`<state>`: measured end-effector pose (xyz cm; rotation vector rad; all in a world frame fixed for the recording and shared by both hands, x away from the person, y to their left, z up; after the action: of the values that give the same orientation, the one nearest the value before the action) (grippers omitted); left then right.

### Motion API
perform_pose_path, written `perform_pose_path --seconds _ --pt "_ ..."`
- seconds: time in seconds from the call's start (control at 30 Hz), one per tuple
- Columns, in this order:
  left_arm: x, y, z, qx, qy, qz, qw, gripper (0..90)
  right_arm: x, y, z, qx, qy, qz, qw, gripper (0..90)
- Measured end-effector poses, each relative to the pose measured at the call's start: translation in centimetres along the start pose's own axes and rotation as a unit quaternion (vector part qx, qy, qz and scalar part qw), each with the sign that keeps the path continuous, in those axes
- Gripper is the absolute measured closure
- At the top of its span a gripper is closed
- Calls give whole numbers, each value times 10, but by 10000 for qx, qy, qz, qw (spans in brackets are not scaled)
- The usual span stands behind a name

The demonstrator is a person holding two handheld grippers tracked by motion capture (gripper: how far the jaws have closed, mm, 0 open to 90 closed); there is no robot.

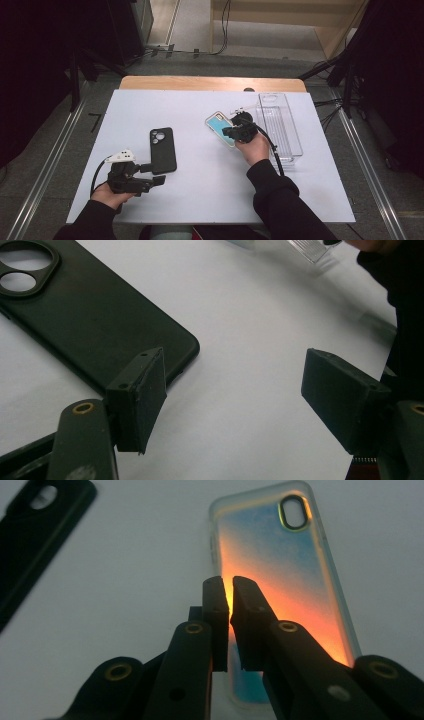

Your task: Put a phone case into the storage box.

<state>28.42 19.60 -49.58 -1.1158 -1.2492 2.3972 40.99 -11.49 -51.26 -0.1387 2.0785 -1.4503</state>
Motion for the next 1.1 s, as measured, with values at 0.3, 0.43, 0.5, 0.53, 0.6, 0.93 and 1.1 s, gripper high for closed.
perform_pose_path --seconds 0.3,0.43,0.5,0.53,0.6,0.93,1.1 --pt "0 0 1 21 9 22 10000 259 24 -29 -19 -651 -405 -26 9971 576" --pt "-1 0 2 30 7 22 10000 259 36 -35 -21 -750 -492 -15 9960 483" --pt "-1 -1 3 44 30 28 10000 259 41 -39 -24 -892 -525 -23 9946 428" --pt "-1 -1 3 44 30 28 10000 259 42 -41 -25 -972 -564 -33 9937 396" --pt "-1 -1 3 43 45 38 10000 259 48 -45 -28 -1123 -662 -123 9914 368" --pt "-1 -2 4 91 51 62 9999 259 88 -72 -27 -1407 -983 97 9851 260" --pt "-2 -1 5 95 67 44 9999 259 115 -75 -19 -1416 -900 159 9857 228"
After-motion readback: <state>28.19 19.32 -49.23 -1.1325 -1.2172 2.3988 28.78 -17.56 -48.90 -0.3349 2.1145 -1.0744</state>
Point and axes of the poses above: each handheld gripper's, and its own axes: y roughly forward along the jaws, x roughly out of its underside, z roughly to its right, the point moved 5 cm from there along y, roughly forward along the jaws, and after that the axes turned 15 degrees about -z, right-handed, at the moved point
